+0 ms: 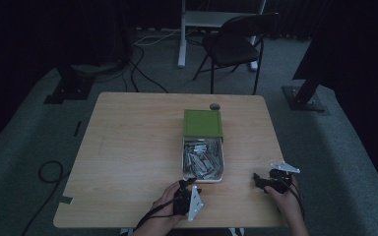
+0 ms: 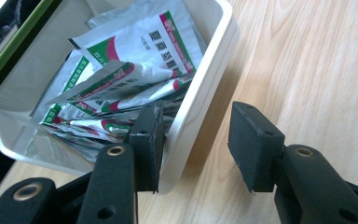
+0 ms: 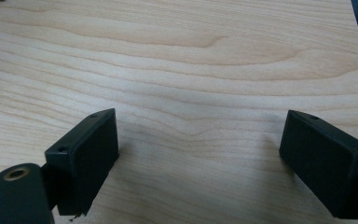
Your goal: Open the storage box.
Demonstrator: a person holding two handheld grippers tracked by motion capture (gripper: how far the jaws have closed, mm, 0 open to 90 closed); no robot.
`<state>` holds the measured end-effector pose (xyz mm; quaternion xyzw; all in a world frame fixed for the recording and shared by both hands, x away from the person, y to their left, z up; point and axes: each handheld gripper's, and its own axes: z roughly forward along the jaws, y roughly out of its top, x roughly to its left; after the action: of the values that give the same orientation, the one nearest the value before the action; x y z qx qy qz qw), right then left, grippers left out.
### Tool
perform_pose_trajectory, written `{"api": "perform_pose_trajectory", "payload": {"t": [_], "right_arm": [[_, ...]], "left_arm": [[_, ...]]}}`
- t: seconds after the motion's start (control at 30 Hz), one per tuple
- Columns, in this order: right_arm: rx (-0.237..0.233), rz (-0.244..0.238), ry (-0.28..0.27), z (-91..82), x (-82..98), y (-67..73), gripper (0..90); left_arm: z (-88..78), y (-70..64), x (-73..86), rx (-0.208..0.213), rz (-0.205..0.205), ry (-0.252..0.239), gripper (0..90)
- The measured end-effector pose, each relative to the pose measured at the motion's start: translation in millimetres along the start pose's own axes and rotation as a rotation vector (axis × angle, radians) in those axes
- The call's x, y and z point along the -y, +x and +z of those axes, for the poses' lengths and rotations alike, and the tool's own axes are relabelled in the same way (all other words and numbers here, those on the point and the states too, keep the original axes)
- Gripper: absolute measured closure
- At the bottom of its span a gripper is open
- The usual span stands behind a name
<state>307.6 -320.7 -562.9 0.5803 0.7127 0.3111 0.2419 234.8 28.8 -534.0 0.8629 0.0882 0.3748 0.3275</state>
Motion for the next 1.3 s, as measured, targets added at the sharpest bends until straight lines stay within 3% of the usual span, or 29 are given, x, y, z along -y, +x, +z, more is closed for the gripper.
{"api": "perform_pose_trajectory", "payload": {"t": [0.03,0.07,0.13,0.6,0.7,0.8,0.93,0.97,1.1,1.3], "right_arm": [[0.0,0.0,0.0,0.0,0.0,0.0,11.3],[0.0,0.0,0.0,0.0,0.0,0.0,11.3],[0.0,0.0,0.0,0.0,0.0,0.0,11.3],[0.0,0.0,0.0,0.0,0.0,0.0,11.3],[0.0,0.0,0.0,0.0,0.0,0.0,11.3],[0.0,0.0,0.0,0.0,0.0,0.0,11.3],[0.0,0.0,0.0,0.0,0.0,0.1,11.3],[0.0,-0.001,0.0,-0.1,0.0,0.0,11.3],[0.0,-0.001,0.0,0.0,0.0,0.0,11.3],[0.0,-0.001,0.0,0.0,0.0,0.0,11.3]], "left_arm": [[-3.2,1.9,0.4,0.021,-0.043,-0.016,56.7],[-3.2,1.9,0.4,0.021,-0.043,-0.016,56.6],[-7.4,5.8,3.4,0.043,-0.087,-0.038,54.1],[-25.3,21.3,21.8,0.098,-0.25,-0.032,52.3],[-29.4,22.6,26.6,0.091,-0.261,-0.025,52.3],[-30.9,24.1,32.8,0.104,-0.306,-0.019,52.3],[-30.8,25.2,37.8,0.092,-0.309,-0.009,52.3],[-30.8,26.1,43.9,0.088,-0.336,-0.006,52.3],[-31.9,29.0,52.8,0.078,-0.352,0.015,50.7],[-34.9,40.2,65.5,0.055,-0.418,0.018,46.8]]}}
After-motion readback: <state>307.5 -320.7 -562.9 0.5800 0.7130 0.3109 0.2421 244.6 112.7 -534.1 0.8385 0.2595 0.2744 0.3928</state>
